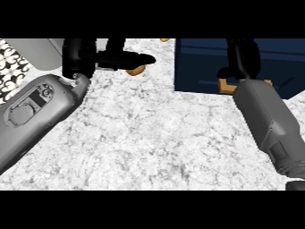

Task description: Pick up the can, place it into the drawer and close the drawer

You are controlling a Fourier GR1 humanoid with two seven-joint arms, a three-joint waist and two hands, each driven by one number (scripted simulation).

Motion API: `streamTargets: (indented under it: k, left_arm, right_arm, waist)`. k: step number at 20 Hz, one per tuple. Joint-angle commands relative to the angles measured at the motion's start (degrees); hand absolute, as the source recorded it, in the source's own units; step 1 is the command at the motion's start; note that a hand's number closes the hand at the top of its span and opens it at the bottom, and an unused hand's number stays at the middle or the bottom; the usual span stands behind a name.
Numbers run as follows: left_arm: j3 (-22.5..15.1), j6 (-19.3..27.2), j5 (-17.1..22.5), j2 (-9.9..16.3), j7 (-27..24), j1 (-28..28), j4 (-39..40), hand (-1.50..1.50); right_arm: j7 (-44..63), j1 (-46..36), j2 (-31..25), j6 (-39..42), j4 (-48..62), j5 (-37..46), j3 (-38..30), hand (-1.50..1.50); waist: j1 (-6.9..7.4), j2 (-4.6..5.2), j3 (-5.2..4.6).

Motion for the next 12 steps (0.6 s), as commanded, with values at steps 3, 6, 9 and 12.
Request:
streamTargets:
  k: [3,6,9,12]
  left_arm:
    - [-0.1,0.2,-1.0,1.1,0.3,4.3,-4.5,-1.5]
    - [0.8,-1.8,-1.3,2.6,-0.6,4.6,-4.2,-1.5]
    - [1.7,-2.5,-1.0,2.7,-2.7,8.0,-5.2,-1.5]
    - [1.6,-2.4,-1.4,3.6,-1.4,8.9,-7.8,-1.5]
  right_arm:
    - [1.6,-6.4,0.4,-1.8,6.4,-0.4,-2.1,-1.5]
    - [0.8,-9.6,-1.1,0.5,7.9,-1.1,-3.1,-1.5]
    - [0.5,-9.4,-1.0,-1.5,8.5,-1.8,-4.1,-1.5]
    - [-3.1,-9.5,-0.1,0.2,9.9,-2.8,-4.7,-1.5]
  waist:
    - [1.06,0.59,0.48]
    - [1.19,0.95,0.49]
    - [1.13,1.0,0.47]
    - [1.31,0.84,0.51]
